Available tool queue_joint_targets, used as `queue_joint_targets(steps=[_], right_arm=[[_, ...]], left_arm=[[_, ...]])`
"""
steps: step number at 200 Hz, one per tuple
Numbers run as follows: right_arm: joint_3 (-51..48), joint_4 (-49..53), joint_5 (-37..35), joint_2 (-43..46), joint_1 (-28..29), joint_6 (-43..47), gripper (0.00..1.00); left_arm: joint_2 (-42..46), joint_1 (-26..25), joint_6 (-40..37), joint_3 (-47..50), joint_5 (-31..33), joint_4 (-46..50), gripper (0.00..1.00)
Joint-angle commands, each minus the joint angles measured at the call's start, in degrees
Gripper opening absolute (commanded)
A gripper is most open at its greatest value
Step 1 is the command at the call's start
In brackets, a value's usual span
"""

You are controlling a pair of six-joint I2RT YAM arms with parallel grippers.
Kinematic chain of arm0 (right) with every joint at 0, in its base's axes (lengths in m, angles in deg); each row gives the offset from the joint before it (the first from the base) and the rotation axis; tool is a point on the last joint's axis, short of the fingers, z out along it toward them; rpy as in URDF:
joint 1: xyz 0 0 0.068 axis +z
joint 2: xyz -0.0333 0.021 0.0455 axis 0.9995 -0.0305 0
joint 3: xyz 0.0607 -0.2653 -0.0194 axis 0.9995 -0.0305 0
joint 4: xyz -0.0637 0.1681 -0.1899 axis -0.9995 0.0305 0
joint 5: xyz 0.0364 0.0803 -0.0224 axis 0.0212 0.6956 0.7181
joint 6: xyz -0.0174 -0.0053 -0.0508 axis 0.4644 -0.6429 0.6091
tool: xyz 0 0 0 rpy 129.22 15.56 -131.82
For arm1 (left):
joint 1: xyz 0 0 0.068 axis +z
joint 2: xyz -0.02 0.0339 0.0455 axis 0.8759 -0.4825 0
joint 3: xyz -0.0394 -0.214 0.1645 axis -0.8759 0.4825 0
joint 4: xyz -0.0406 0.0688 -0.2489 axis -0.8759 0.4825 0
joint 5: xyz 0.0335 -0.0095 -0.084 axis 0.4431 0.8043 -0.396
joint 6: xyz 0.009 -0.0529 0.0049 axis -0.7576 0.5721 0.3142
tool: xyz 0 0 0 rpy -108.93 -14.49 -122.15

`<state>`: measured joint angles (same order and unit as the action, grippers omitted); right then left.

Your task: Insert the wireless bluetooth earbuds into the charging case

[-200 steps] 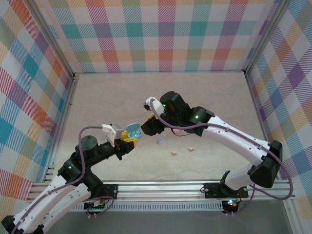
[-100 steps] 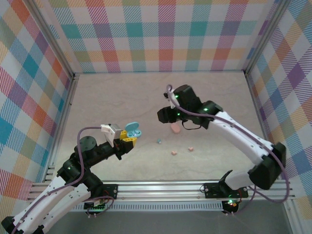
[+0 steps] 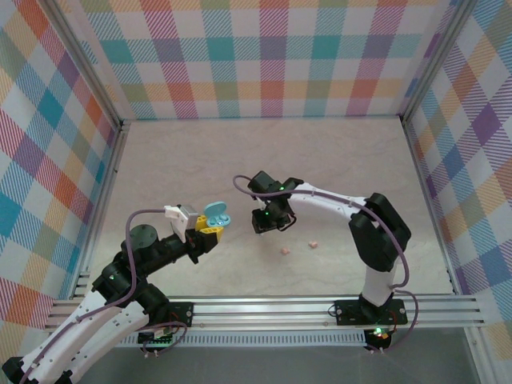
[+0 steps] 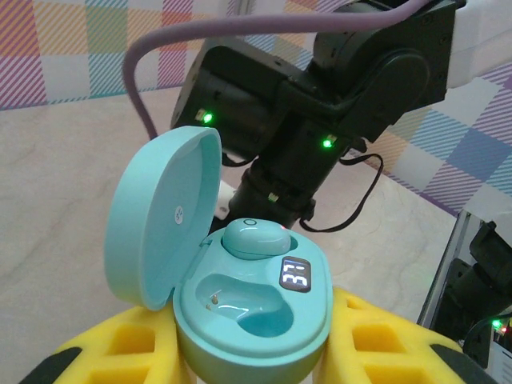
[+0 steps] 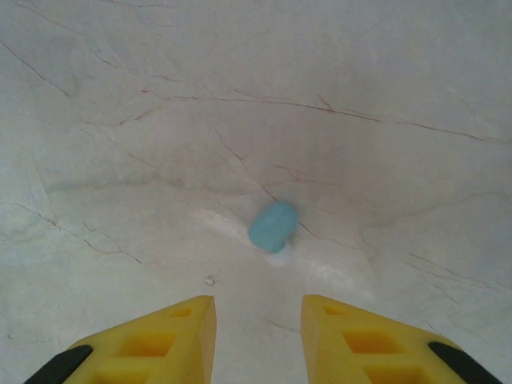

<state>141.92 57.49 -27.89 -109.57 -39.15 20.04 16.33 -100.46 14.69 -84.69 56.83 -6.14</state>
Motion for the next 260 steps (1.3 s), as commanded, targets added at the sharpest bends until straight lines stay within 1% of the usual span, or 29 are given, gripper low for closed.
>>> queue_joint_targets(steps=[1,38,77,194,260], right_arm=[[3.52,2.42,-1.47,-2.66,1.18,-0.66,0.35],[5.70,3.48,-3.29,-6.60,1.44,-0.74,0.34],[7.42,4.58,-4.64,-8.76,1.52,-0.66,0.33],[8.12,4.94,-5.43,-11.60,2.31,-0.14,0.30],[7.72,4.38,-5.32,-9.98,2.23,0.65,0.23]], left_arm=[[0.77,-0.50,0.31,-1.92,0.08,0.74,0.24],[1.21,-0.50,0.21,-1.83,0.16,1.07,0.24],[1.30,-0.50,-0.04,-1.75,0.16,1.26,0.24],[1.87,-0.50,-0.75,-1.75,0.16,2.01,0.24],[2.45,-0.50,-0.58,-1.31,0.51,2.16,0.24]])
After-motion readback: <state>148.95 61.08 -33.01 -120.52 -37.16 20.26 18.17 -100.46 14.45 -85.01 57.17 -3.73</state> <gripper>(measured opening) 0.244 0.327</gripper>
